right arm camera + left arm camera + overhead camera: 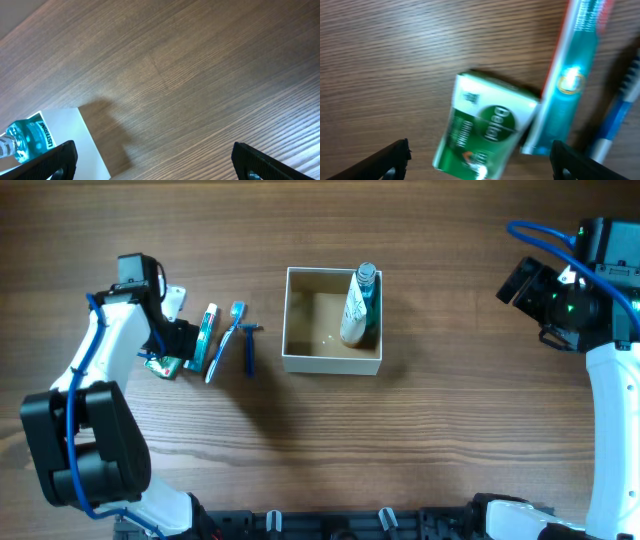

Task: Pack container
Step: 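Raise the right arm aside and reach the left gripper to the soap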

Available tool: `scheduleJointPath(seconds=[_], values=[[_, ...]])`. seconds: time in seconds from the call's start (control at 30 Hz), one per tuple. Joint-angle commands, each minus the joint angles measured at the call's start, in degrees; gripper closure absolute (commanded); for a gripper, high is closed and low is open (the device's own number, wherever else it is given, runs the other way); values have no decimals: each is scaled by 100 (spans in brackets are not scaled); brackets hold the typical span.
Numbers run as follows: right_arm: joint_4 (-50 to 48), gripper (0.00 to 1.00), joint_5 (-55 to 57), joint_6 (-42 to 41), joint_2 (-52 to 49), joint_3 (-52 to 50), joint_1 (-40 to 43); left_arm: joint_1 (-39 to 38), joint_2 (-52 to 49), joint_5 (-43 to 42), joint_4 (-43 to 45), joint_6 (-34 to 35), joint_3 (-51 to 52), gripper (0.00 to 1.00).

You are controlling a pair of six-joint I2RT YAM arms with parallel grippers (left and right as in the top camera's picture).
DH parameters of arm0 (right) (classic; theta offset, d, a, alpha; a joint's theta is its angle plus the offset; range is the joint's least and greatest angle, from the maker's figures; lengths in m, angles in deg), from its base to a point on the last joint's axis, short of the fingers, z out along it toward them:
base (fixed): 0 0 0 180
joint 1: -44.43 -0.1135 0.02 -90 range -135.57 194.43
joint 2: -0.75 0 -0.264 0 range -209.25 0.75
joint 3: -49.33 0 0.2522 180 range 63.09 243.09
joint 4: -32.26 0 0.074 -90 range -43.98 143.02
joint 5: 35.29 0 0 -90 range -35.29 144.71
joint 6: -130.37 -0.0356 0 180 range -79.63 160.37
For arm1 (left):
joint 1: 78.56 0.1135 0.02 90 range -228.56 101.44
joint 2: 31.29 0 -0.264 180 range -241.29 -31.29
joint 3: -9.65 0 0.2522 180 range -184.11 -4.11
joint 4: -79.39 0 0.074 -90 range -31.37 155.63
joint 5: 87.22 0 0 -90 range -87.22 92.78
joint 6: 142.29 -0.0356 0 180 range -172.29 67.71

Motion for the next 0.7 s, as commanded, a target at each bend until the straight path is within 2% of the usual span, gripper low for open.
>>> scheduleJointPath(seconds=[0.0, 0.07, 0.1, 0.3, 0.37, 0.67], values=[[-4, 0, -31, -26, -37, 26, 13, 323, -138, -85, 79, -549, -13, 14], [-2, 0, -31, -24, -37, 26, 13, 400, -310, -170, 219, -675, -13, 20], [-2, 0, -31, -24, -37, 26, 13, 400, -367, -170, 254, -678, -13, 20], [-2, 0, -31, -24, -37, 26, 13, 398, -527, -470, 142, -695, -9, 14], [-2, 0, -31, -24, -37, 26, 13, 398, -455, -501, 168, -693, -11, 16], [-2, 0, -31, -26, -37, 26, 13, 398, 153, -750, 52, -723, -9, 6]])
